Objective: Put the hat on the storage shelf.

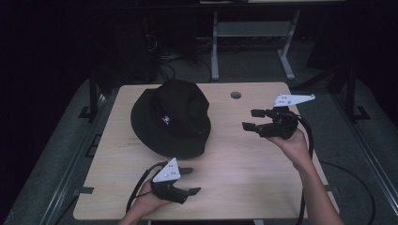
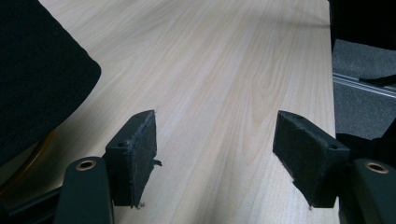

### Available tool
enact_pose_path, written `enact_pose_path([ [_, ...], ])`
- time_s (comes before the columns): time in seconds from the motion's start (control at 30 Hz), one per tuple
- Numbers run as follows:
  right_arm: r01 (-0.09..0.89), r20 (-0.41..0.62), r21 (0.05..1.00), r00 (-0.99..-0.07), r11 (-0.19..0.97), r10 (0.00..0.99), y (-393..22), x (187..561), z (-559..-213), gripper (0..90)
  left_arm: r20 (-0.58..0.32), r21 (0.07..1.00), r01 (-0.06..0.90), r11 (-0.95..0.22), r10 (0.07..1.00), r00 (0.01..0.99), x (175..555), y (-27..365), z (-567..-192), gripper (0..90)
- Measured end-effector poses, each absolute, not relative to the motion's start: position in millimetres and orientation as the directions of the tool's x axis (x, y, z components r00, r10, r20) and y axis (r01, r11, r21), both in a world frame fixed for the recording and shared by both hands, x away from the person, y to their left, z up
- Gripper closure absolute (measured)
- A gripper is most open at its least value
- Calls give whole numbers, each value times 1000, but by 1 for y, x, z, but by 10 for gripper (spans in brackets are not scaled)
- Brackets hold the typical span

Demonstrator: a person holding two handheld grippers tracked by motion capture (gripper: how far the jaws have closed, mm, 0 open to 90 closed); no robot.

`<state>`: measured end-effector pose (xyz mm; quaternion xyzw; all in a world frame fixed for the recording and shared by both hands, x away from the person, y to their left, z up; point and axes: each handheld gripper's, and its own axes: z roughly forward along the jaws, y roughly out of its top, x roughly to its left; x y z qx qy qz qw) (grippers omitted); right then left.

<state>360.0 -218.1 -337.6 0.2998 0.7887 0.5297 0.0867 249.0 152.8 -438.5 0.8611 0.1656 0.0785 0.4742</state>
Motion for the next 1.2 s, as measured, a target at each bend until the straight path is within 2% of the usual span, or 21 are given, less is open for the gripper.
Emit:
enact_pose_path([
  [0.47,408,210,887,-774,217,597,-245,344,-358,262,-22,838,216,-501,365,931,248,153,-440,288],
  [0.8,439,209,865,-757,244,619,-257,331,-375,249,-20,838,215,-502,365,931,246,152,-441,278],
  [1.2,471,255,860,-729,196,635,-275,309,-402,249,-17,829,216,-516,362,932,246,150,-442,272],
])
